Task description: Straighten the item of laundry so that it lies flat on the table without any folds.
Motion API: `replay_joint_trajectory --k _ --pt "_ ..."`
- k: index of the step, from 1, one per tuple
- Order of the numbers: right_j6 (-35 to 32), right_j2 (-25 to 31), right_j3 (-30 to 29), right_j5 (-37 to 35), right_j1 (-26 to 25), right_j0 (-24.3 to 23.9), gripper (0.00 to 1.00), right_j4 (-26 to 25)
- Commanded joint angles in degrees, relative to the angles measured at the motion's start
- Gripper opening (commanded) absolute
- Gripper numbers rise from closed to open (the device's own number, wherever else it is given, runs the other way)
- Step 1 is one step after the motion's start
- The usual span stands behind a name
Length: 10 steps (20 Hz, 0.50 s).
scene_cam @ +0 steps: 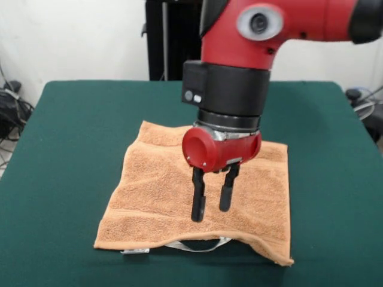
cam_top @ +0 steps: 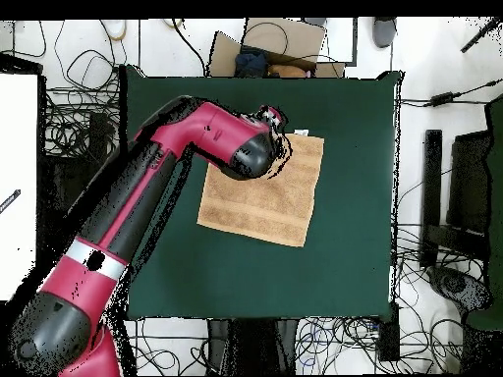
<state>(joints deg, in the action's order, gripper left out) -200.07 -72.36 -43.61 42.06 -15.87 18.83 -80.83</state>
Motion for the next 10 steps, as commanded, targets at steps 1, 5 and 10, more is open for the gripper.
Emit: replay_joint_trajectory --k 1,5,10 --pt "11.6 12.1 -2.0 -2.3 -0.4 -0.8 1.0 4.4" --pt "9.7 12.9 -2.5 -4.2 -0.9 -0.3 1.0 5.3" --pt "20.4 17.8 -4.2 -10.0 0.9 -0.8 1.0 9.4"
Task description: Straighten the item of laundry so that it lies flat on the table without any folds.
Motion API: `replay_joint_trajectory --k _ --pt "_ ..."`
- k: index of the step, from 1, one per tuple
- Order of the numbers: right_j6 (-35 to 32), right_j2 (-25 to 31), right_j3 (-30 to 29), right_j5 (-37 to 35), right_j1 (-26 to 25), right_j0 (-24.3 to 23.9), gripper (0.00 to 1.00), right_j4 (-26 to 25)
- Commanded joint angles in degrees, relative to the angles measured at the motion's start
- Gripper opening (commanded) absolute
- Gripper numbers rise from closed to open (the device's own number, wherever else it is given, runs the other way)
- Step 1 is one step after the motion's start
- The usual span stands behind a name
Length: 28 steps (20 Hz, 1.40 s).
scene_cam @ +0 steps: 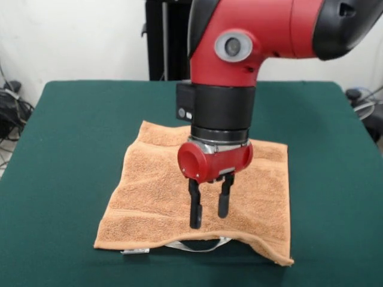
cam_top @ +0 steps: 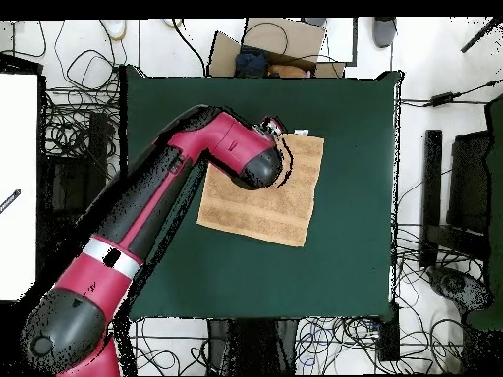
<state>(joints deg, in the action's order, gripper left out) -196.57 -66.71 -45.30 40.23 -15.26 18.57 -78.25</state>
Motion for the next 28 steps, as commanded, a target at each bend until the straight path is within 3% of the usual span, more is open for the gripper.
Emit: replay_joint_trajectory --k 1,8,18,21,24,28 --pt "17.0 12.2 -2.6 -8.8 0.0 -0.3 1.0 6.7" --pt "17.7 12.2 -2.4 -13.4 1.5 -0.3 1.0 7.5" --pt "45.1 21.0 -6.8 -17.5 8.1 -3.4 1.0 19.3" --pt "44.7 20.5 -6.8 -17.3 6.7 -3.4 1.0 20.3" --pt "51.6 20.5 -6.9 -17.3 6.0 -4.1 1.0 25.3" --pt "55.6 19.4 -7.5 -16.3 5.2 -4.3 1.0 29.3"
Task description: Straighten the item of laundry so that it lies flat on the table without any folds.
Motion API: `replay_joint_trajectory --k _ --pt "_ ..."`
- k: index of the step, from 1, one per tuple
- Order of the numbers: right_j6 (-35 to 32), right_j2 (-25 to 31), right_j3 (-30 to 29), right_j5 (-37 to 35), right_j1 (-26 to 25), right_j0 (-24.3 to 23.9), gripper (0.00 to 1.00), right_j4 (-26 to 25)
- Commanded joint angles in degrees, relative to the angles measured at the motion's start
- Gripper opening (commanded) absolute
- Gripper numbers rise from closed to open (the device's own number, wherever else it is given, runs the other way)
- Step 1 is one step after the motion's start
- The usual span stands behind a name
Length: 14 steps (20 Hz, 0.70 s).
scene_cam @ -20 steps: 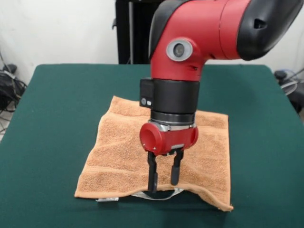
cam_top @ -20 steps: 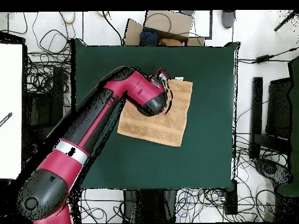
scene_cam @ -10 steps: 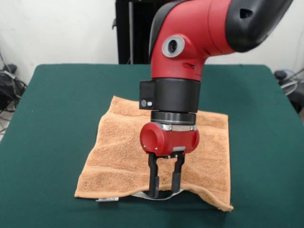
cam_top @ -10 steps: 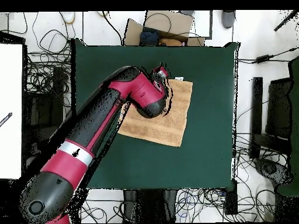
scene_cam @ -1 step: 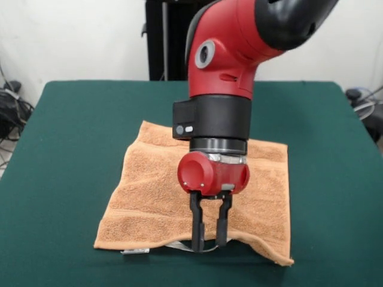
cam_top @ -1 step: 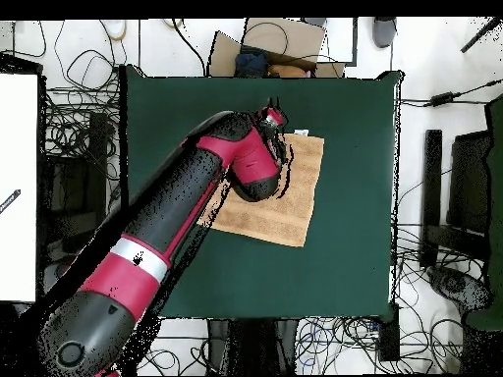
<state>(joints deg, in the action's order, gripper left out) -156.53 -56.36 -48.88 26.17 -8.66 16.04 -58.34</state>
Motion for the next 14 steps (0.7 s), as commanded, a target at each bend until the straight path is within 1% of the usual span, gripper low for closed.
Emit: replay_joint_trajectory --k 1,2,3,6,9,11,12,13,14 --pt "16.2 8.9 -4.1 -1.9 -1.7 -1.8 1.0 10.3" --pt "15.8 8.6 -4.0 -2.2 -2.2 -1.7 1.0 10.4" --pt "13.8 8.5 -3.8 -2.6 -2.7 -1.6 1.0 9.5" --pt "6.3 8.1 -2.1 -3.1 -4.2 -0.8 1.0 3.6" --pt "2.0 7.7 -0.5 -1.9 -6.0 -0.7 1.0 0.0" --pt "-5.1 6.5 1.2 -0.5 -8.1 -0.2 1.0 -4.4" --pt "-6.7 6.2 1.8 0.3 -8.9 -0.2 1.0 -5.7" --pt "-5.8 6.6 1.9 0.6 -9.0 -0.4 1.0 -5.8" --pt "-2.4 7.8 1.4 0.6 -8.4 -0.9 1.0 -4.6"
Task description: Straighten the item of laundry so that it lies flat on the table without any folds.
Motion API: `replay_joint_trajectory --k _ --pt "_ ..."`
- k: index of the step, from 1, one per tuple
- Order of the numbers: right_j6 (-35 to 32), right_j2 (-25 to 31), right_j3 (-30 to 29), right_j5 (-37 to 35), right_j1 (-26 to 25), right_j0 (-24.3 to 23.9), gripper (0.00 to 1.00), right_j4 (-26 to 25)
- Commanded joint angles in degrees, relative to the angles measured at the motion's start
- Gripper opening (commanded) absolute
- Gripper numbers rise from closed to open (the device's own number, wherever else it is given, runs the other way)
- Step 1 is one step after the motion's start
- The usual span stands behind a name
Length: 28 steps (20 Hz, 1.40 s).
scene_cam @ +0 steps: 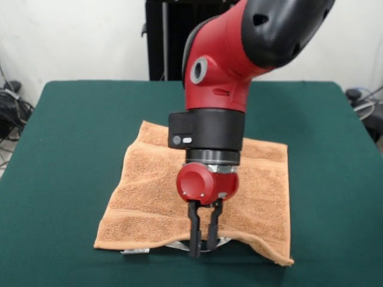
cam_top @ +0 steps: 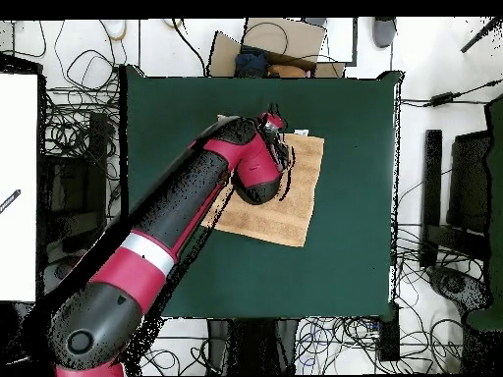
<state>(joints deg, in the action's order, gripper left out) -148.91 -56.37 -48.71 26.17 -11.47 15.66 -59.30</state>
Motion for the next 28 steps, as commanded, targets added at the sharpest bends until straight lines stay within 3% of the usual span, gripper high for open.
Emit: replay_joint_trajectory --k 1,5,15,22,25,28 --pt "-3.1 9.7 0.2 0.6 -4.5 -1.5 1.0 -0.5" --pt "15.9 13.7 -4.0 3.3 -2.9 -5.3 1.0 13.1" --pt "6.5 13.6 -3.9 3.0 -4.0 -5.0 1.0 11.8" --pt "-42.0 10.6 -2.0 3.2 -4.0 -1.3 1.0 -13.9" --pt "-51.4 9.2 -2.2 6.5 -3.4 -1.1 1.0 -18.1" --pt "-53.1 9.9 -3.3 6.1 -2.3 -1.4 1.0 -18.1"
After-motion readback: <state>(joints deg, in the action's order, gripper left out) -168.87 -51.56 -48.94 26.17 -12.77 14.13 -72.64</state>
